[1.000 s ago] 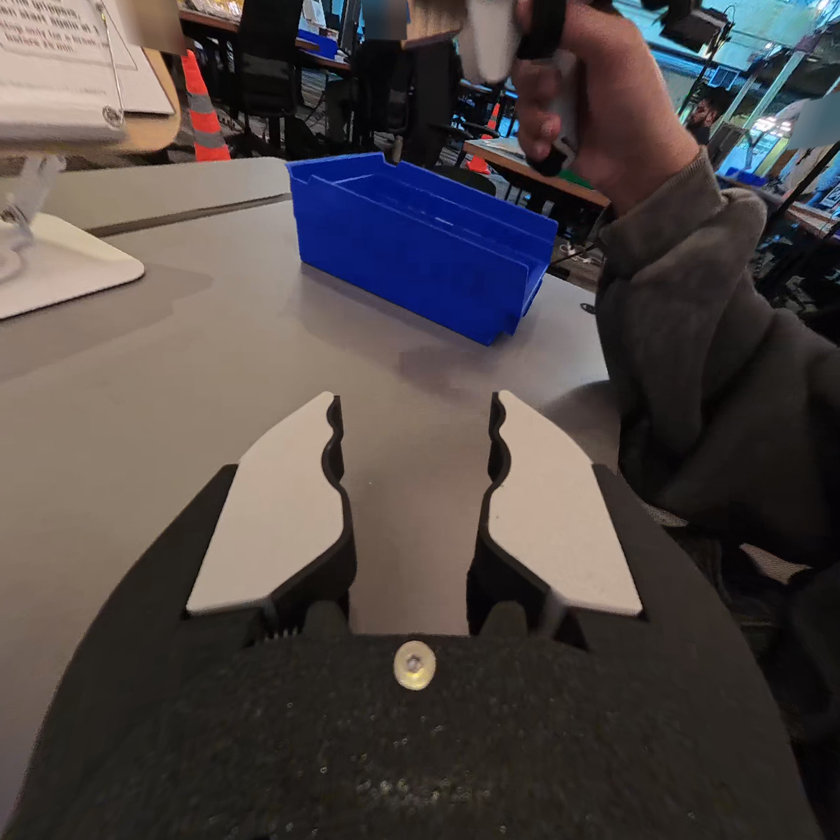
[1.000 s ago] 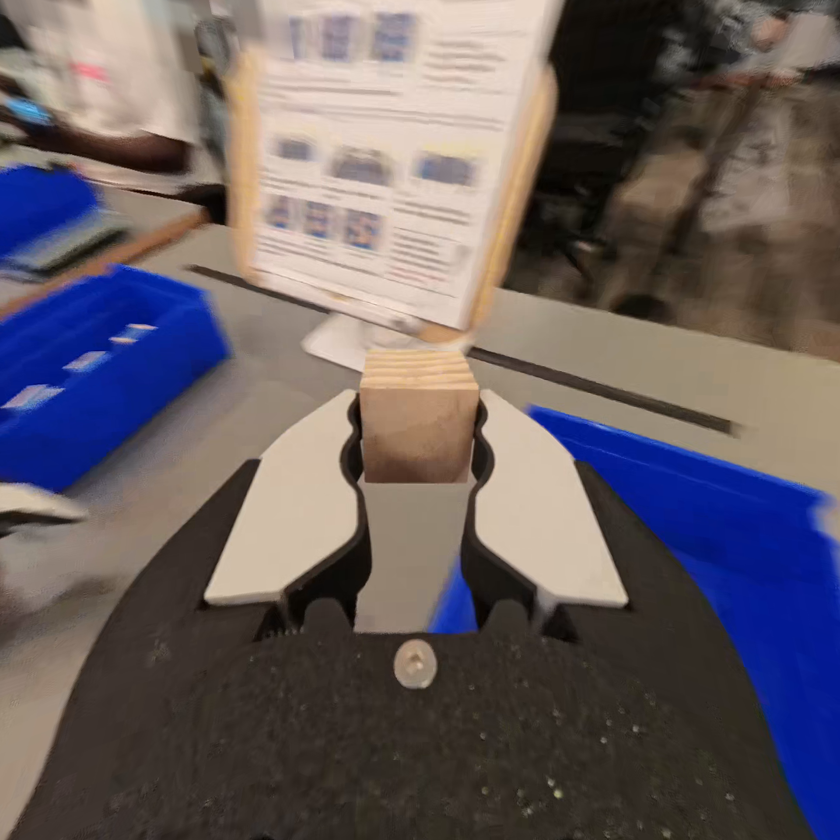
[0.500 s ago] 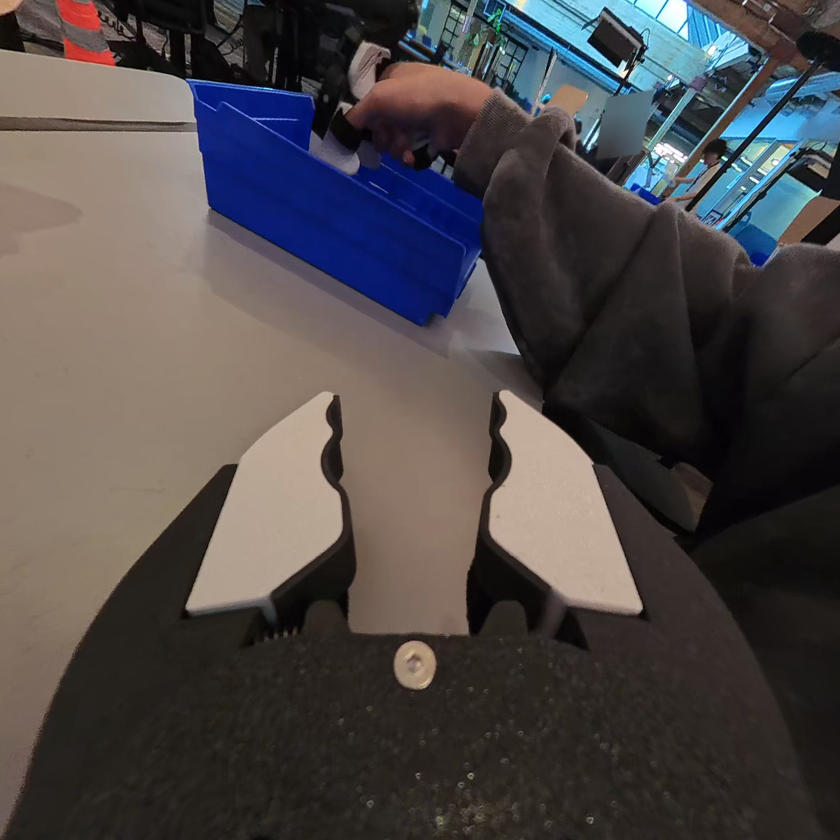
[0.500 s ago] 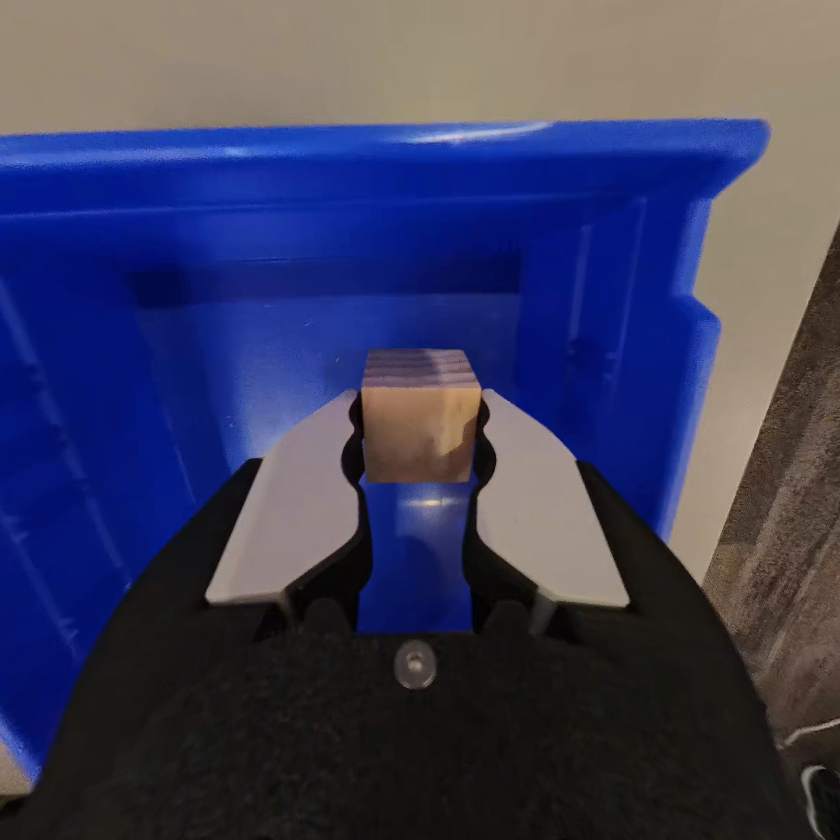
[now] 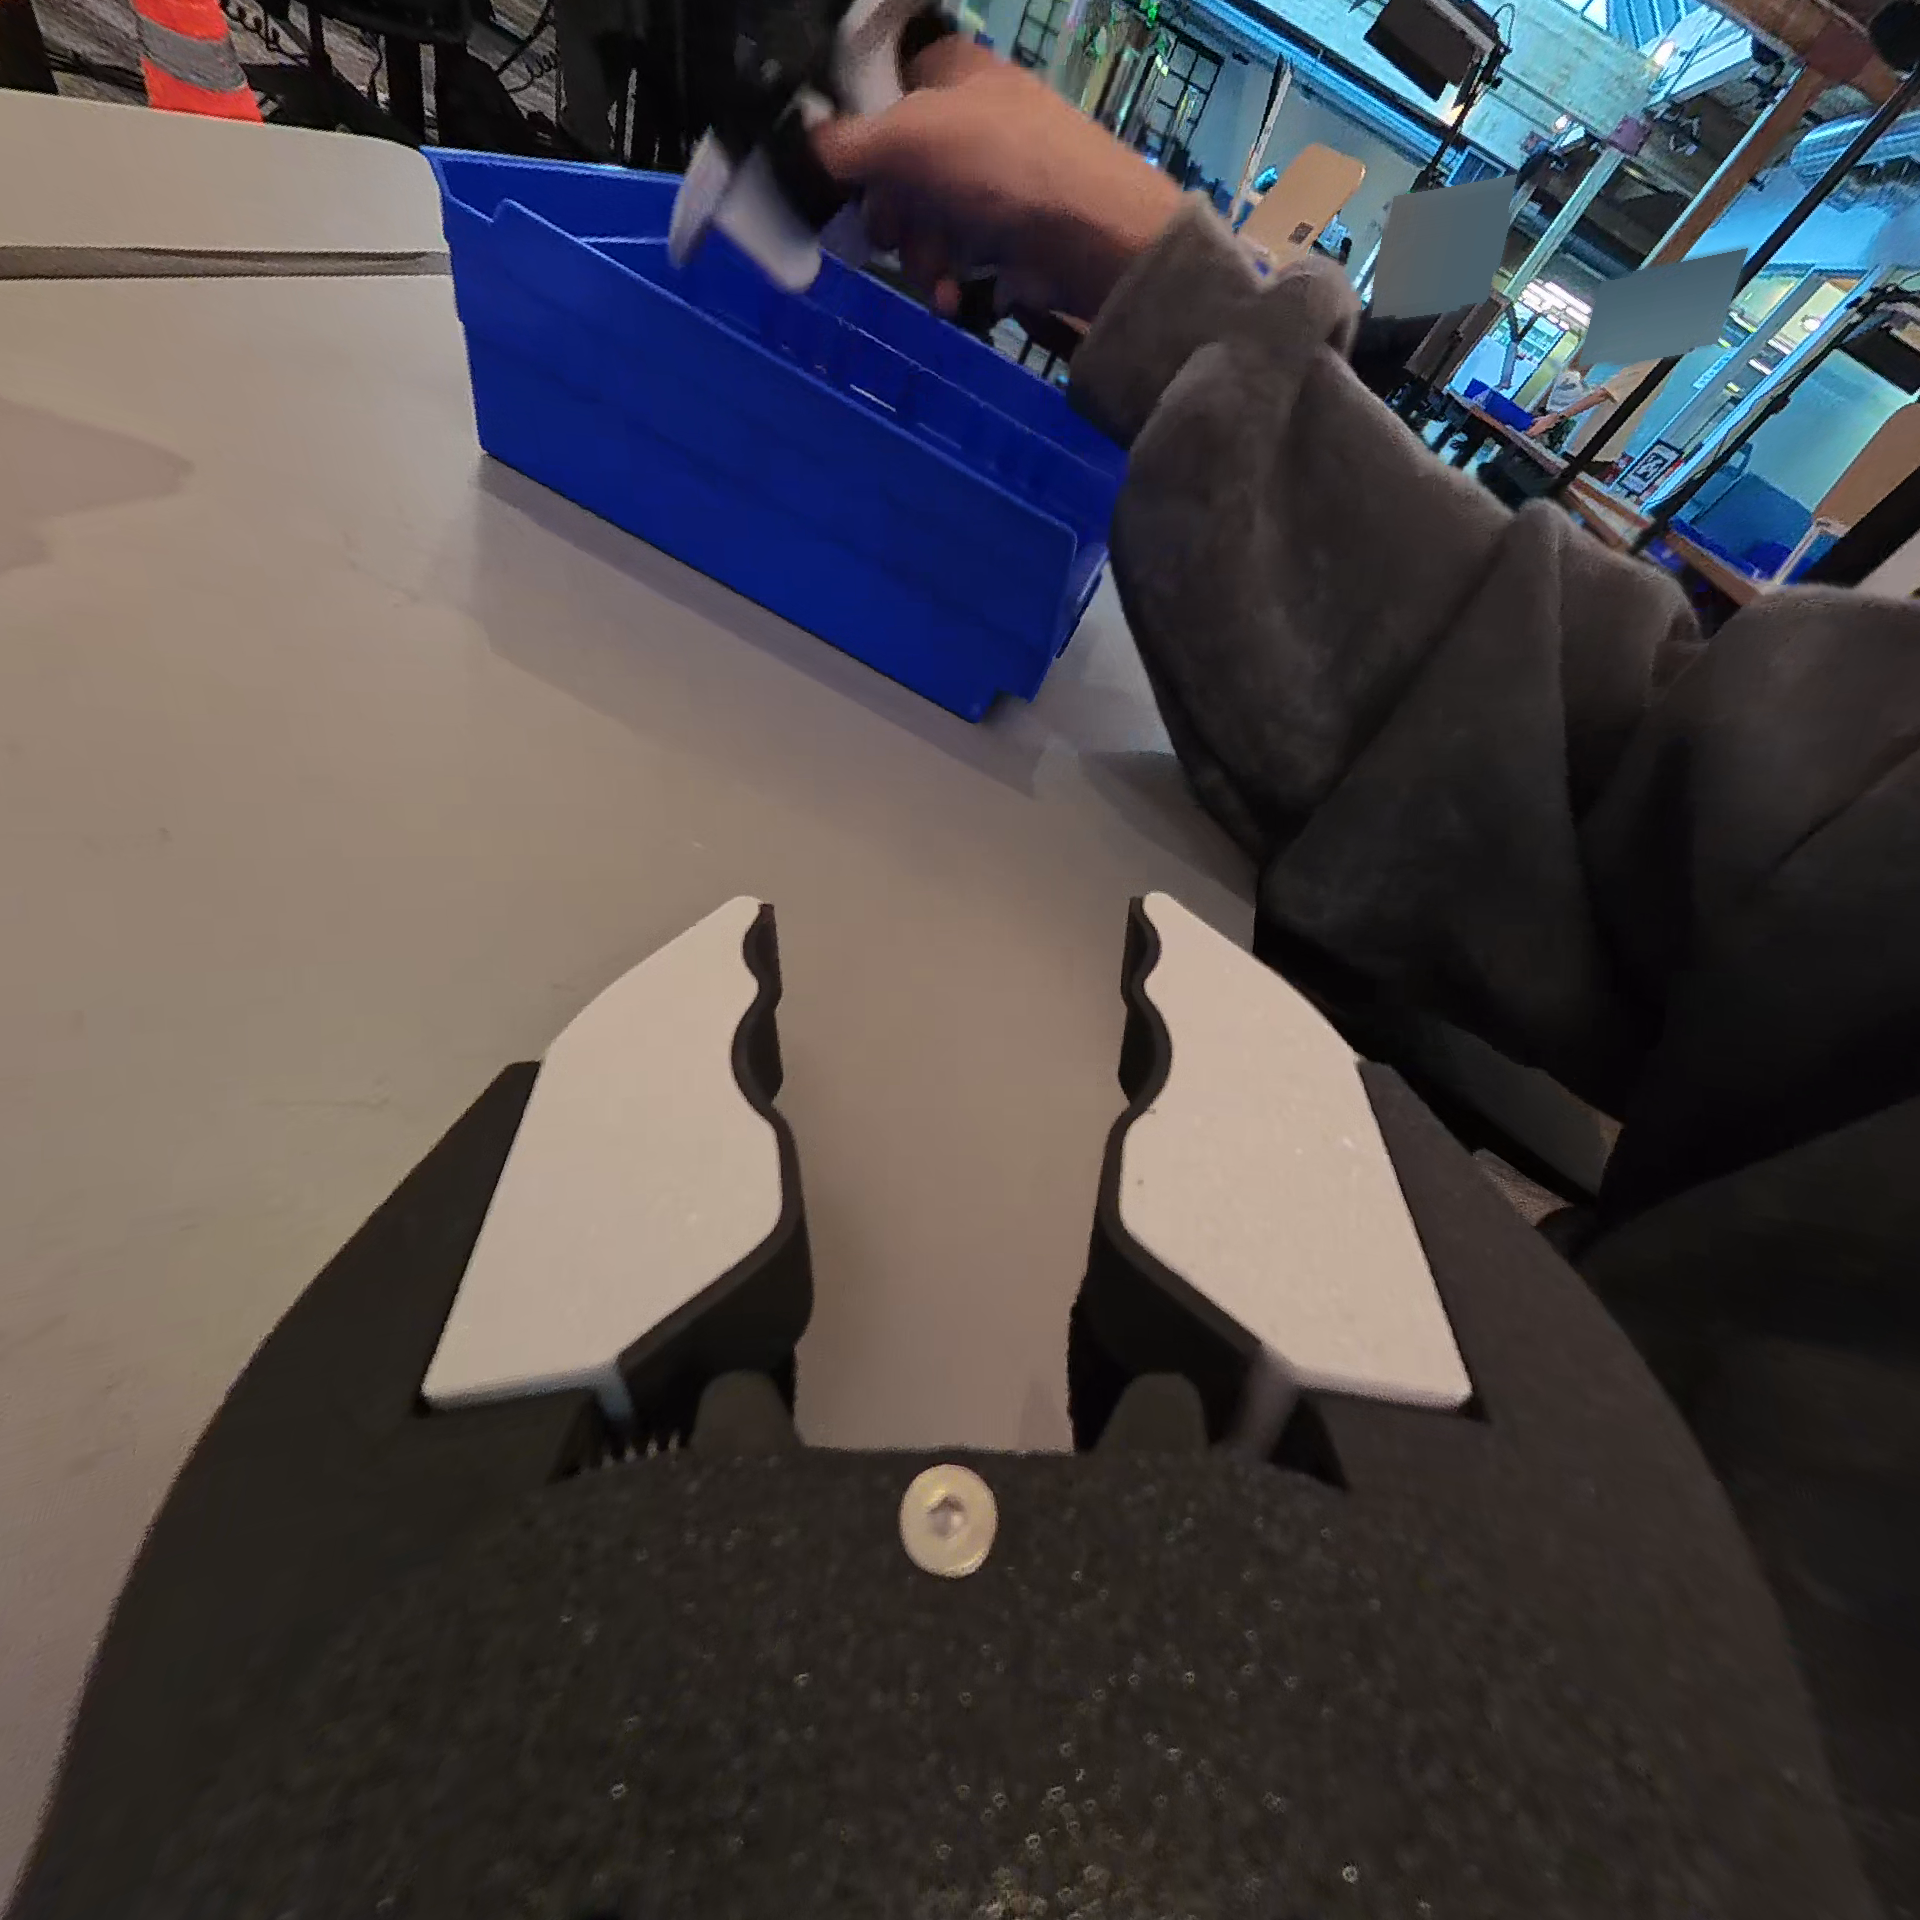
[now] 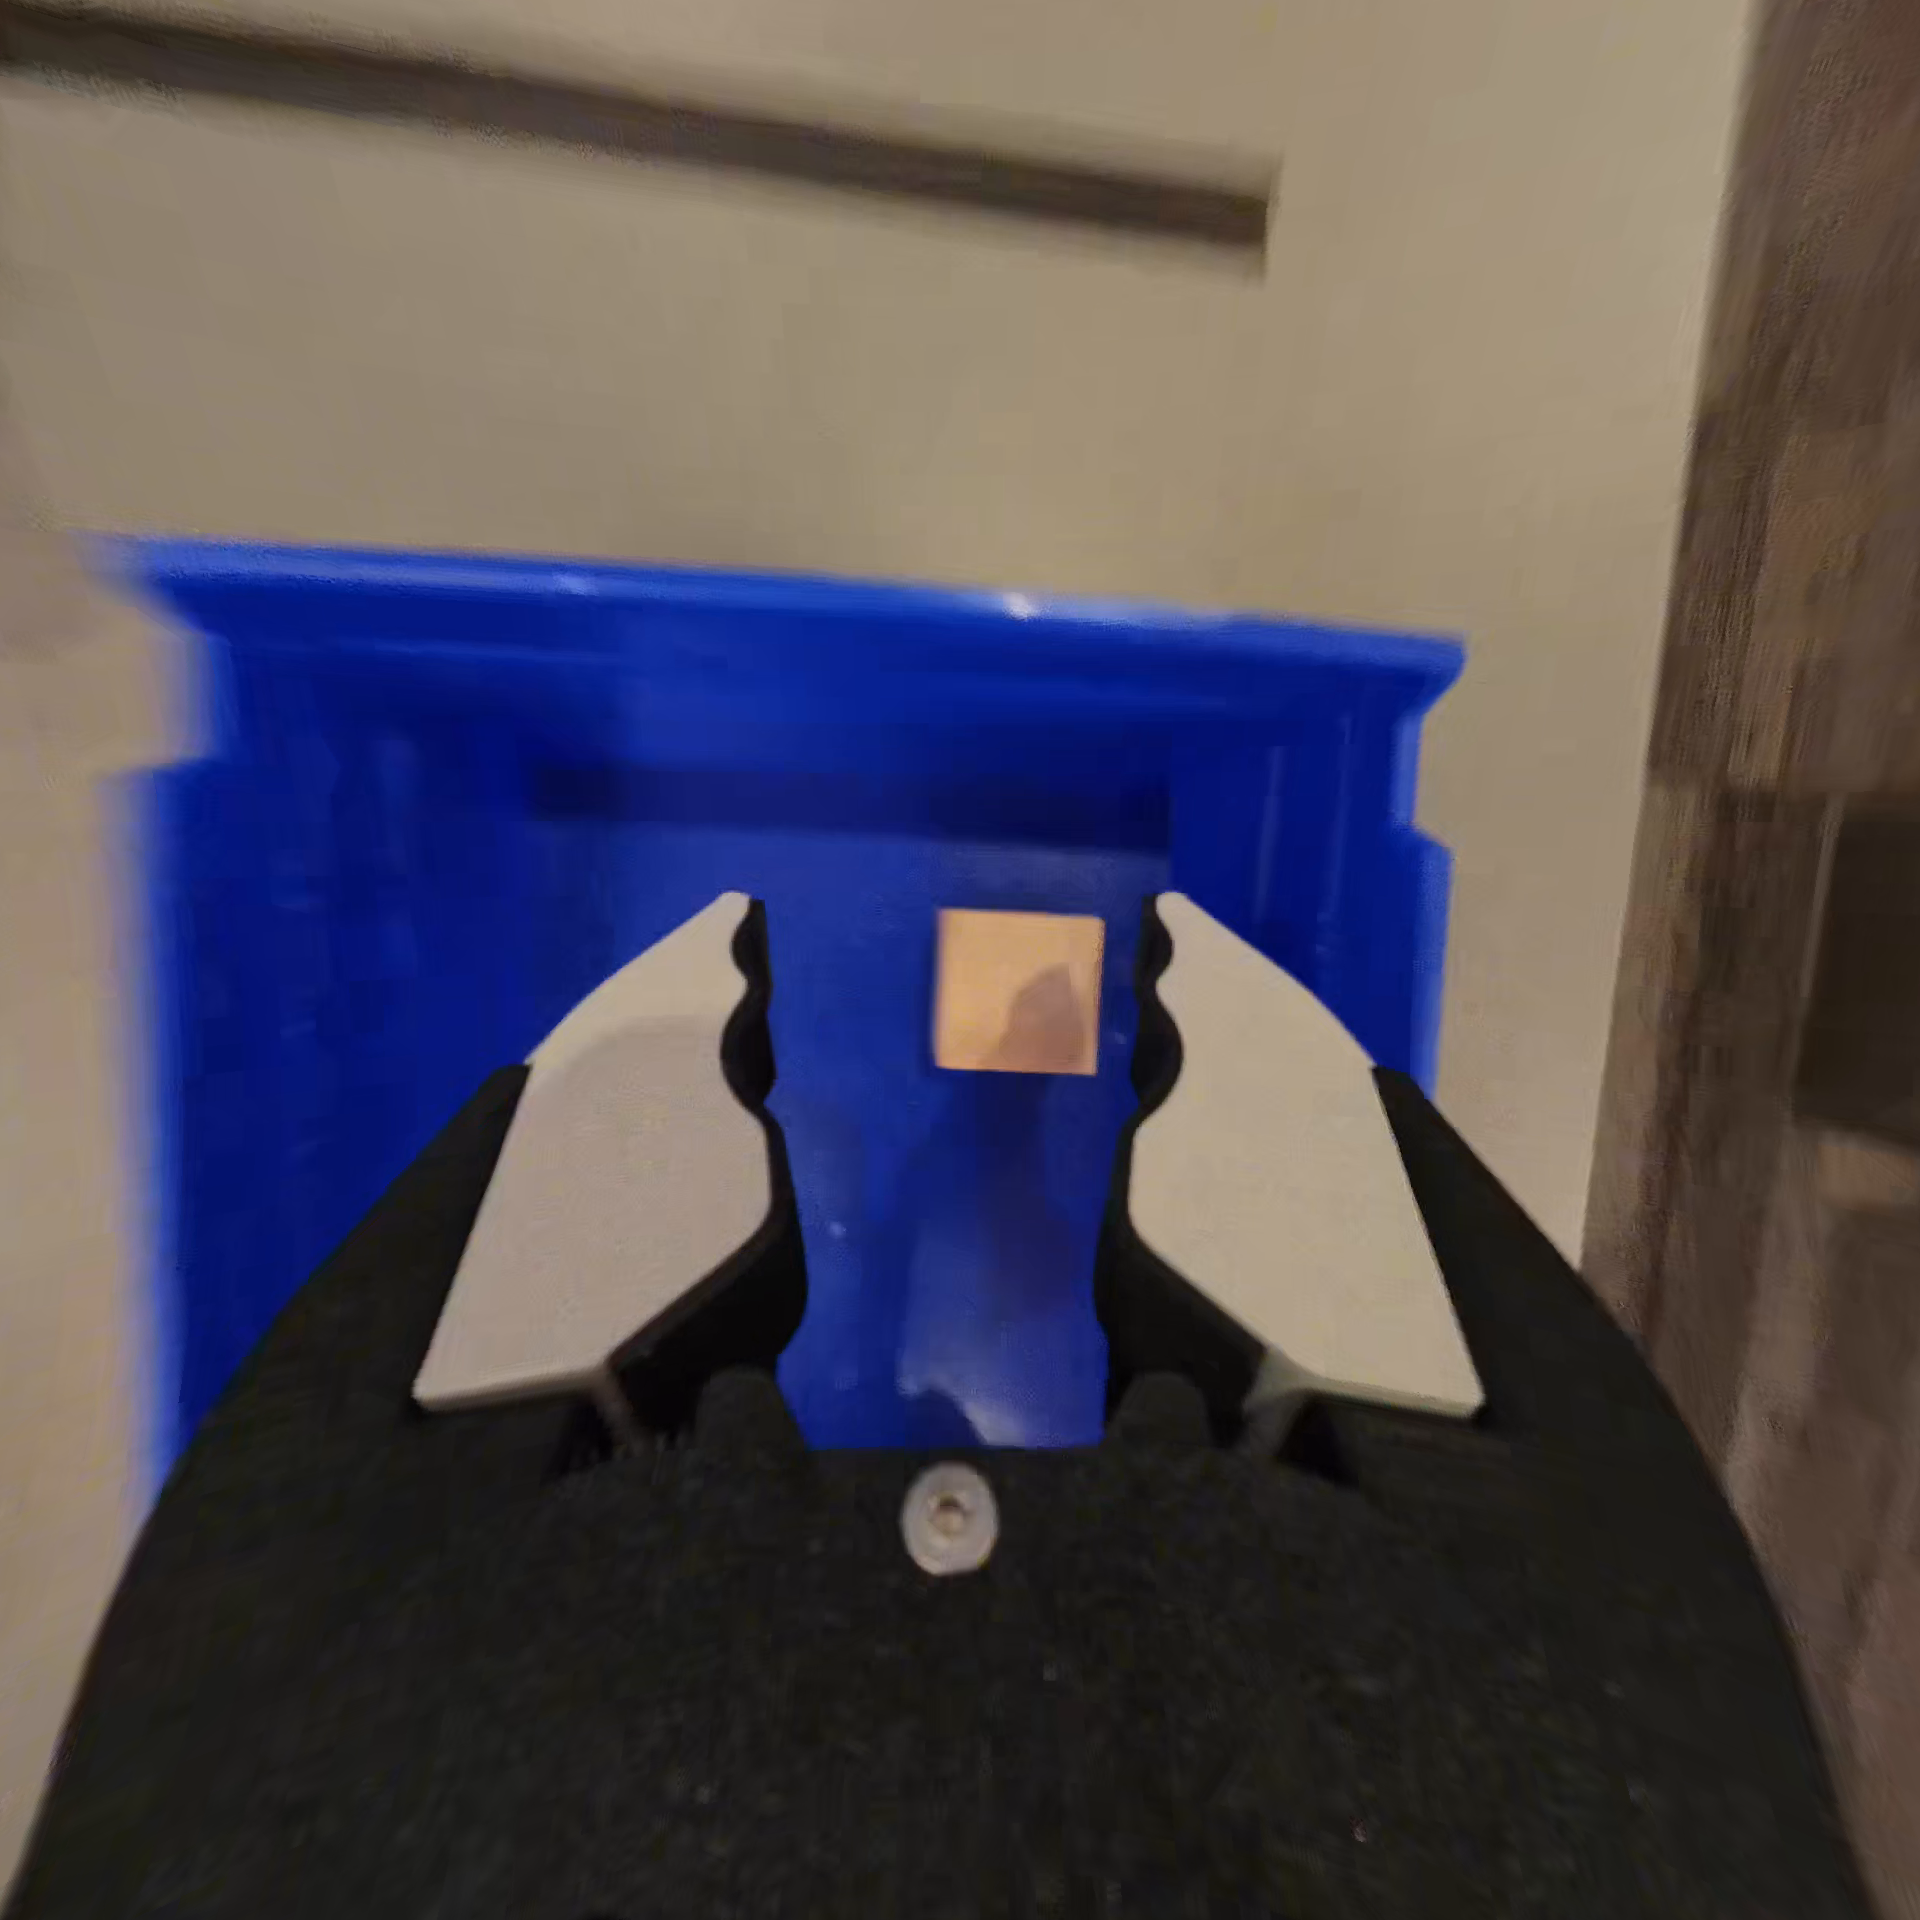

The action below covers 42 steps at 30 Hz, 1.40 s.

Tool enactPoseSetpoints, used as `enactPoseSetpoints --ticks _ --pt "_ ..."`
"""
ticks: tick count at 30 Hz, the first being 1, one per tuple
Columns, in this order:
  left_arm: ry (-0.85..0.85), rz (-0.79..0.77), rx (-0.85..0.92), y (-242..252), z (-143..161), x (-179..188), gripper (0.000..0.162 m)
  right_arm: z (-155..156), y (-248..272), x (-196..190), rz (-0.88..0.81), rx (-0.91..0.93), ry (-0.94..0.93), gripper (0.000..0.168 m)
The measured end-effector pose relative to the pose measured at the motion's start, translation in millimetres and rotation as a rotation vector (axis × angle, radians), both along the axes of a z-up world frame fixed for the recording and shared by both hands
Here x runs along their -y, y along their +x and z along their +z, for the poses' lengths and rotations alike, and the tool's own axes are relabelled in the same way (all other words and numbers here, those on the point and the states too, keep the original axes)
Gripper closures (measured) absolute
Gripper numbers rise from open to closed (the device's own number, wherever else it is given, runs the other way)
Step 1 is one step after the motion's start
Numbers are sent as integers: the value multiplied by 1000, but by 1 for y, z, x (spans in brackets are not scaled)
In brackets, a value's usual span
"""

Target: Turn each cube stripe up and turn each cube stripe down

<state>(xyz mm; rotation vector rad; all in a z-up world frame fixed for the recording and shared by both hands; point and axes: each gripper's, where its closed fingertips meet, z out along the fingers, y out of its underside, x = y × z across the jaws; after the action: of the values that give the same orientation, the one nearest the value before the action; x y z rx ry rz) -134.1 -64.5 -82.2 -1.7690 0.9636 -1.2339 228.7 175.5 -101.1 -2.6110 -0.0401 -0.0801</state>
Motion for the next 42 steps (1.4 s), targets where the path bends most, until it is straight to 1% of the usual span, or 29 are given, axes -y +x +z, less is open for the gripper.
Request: enactPoseSetpoints --ticks 2,4,5,6,7,9,10,11,13,15,17,20,22,24,26,28,30,32,35,38,42 --pt "11 18 -6 -2 0 -4 100 55 -40 5 110 -66 260 100" --pt "28 51 -22 -5 -2 -10 100 102 -105 27 296 -214 525 98" --pt "37 64 -32 -6 -3 -12 100 117 -139 46 380 -305 632 96" --pt "45 78 -42 -7 -4 -15 100 125 -168 67 436 -401 717 96" --pt "51 88 -52 -7 -6 -16 100 127 -195 89 481 -496 778 96" --pt "58 102 -74 -9 -8 -18 100 116 -246 134 559 -750 821 109" --pt "63 110 -84 -9 -9 -19 100 100 -268 152 580 -838 792 108" --pt "70 117 -90 -10 -10 -19 100 81 -286 166 600 -879 749 104" --pt "81 129 -111 -11 -11 -21 100 48 -309 184 627 -893 677 106" --pt "88 135 -127 -12 -11 -22 100 29 -319 190 674 -841 608 105" --pt "94 161 -159 -16 -10 -26 100 27 -316 185 675 -771 628 106" --pt "108 241 -228 -36 2 -35 100 28 -318 189 684 -788 617 109" --pt "132 351 -285 -67 22 -51 95 24 -318 189 686 -770 604 109" --pt "98 496 -360 -112 39 -70 94 23 -320 189 688 -768 594 109" --pt "22 648 -455 -164 48 -86 94 17 -322 190 683 -748 563 109" --pt "-44 789 -579 -216 47 -100 93 7 -320 188 665 -679 522 110" --pt "-122 899 -673 -259 37 -115 93 1 -324 192 680 -646 492 110" --pt "-260 933 -684 -282 16 -127 94 -3 -329 196 705 -603 481 110" --pt "-454 953 -699 -303 -22 -137 95 -9 -335 202 749 -551 466 110" --pt "-560 1004 -746 -324 -53 -143 97 -13 -341 209 787 -558 452 108" --pt "-672 989 -780 -329 -77 -143 98 -18 -347 214 803 -605 414 108"
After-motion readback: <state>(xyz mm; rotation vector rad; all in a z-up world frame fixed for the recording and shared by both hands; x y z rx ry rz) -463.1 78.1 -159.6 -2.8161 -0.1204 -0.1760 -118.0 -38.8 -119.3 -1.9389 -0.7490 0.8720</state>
